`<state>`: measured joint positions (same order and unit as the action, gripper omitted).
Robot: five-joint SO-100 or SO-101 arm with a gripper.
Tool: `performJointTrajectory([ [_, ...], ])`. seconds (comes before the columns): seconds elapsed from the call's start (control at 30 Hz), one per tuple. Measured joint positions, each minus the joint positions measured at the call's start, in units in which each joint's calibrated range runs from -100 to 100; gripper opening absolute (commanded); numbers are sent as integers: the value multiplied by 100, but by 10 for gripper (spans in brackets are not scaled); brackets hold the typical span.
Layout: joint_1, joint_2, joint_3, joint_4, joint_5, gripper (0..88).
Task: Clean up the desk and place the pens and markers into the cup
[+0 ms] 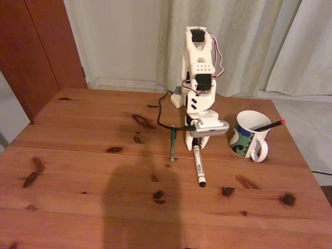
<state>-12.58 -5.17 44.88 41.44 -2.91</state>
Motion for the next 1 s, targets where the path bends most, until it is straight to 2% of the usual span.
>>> performJointTrajectory([
  [0.3,29,839,-705,0,0,162],
  [0.6,29,890,-722,0,103,159],
  [0.67,29,890,-722,0,112,129],
  [0.8,29,890,-722,0,122,4],
  [1.0,29,890,-722,0,127,9],
])
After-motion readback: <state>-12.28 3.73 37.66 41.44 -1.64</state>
